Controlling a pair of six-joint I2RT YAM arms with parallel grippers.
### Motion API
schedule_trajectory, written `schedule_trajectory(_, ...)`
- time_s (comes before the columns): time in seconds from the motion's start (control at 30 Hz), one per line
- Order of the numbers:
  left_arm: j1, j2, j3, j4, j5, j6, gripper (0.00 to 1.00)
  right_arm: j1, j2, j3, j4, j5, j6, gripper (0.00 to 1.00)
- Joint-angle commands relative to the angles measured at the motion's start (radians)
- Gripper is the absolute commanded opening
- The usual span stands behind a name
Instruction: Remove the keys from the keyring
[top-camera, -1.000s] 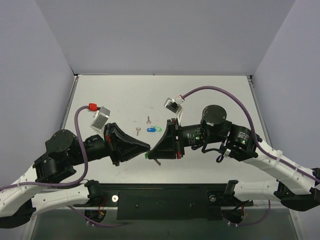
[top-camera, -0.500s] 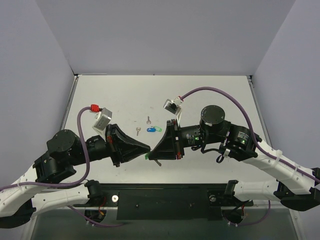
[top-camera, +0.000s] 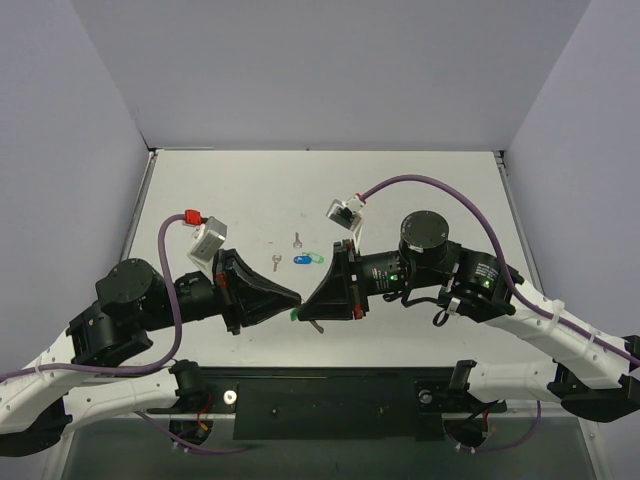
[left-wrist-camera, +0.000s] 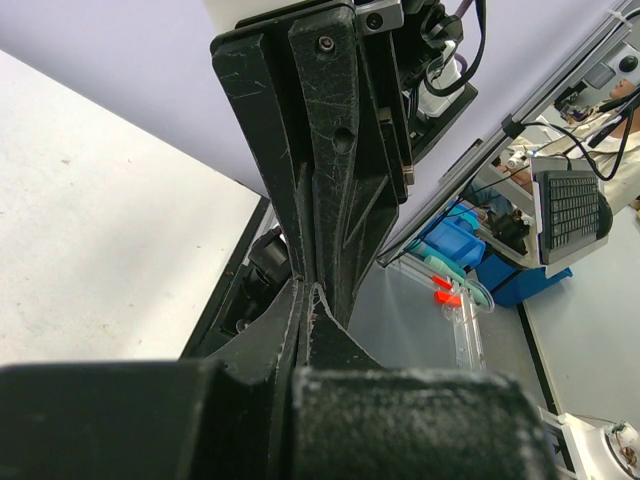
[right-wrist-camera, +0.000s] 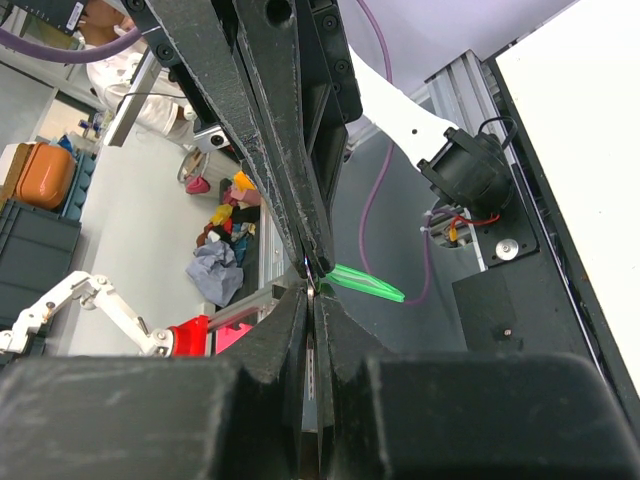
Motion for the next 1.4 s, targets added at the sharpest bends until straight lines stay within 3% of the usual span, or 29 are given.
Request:
schedule_trajectory(0.0,-0.004,0.021,-0.001,-0.063,0.043,0.015,0.00,-0.002,-0.015,0.026,0.102,0.030,-0.013,0.00)
schedule_trajectory(0.13,-0.004,0.024,-0.001,-0.060,0.017,0.006,0.01,-0.002,-0.024,0.020,0.095,0.034,-0.015,0.00)
schedule_trajectory(0.2,-0.004,0.024,0.001,-0.054,-0.004,0.001,0.23,-0.002,-0.029,0.020,0.094,0.037,-0.016,0.00)
schedule_trajectory(0.27,-0.004,0.016,0.007,-0.048,-0.057,-0.006,0.54,-0.002,-0.030,0.021,0.092,0.039,-0.016,0.00)
schedule_trajectory(0.3,-0.004,0.012,0.003,-0.046,-0.073,-0.009,0.60,-0.002,-0.030,0.021,0.089,0.039,-0.015,0.00)
schedule_trajectory(0.33,-0.004,-0.004,0.001,-0.040,-0.099,-0.011,0.79,-0.002,-0.035,0.023,0.088,0.039,-0.016,0.00)
schedule_trajectory(0.57,-0.003,-0.109,-0.074,0.098,-0.223,-0.068,0.81,-0.002,-0.040,0.024,0.092,0.050,-0.013,0.00)
schedule_trajectory(0.67,-0.003,-0.189,-0.172,0.260,-0.349,-0.117,0.81,-0.002,-0.040,0.021,0.121,0.071,-0.008,0.00)
schedule_trajectory(0.8,-0.003,-0.295,-0.342,0.473,-0.395,-0.138,0.83,-0.002,-0.043,0.014,0.149,0.115,0.001,0.00)
schedule_trajectory(1.37,-0.003,-0.278,-0.321,0.466,-0.421,-0.101,0.83,-0.003,-0.033,-0.054,0.267,0.151,0.122,0.00)
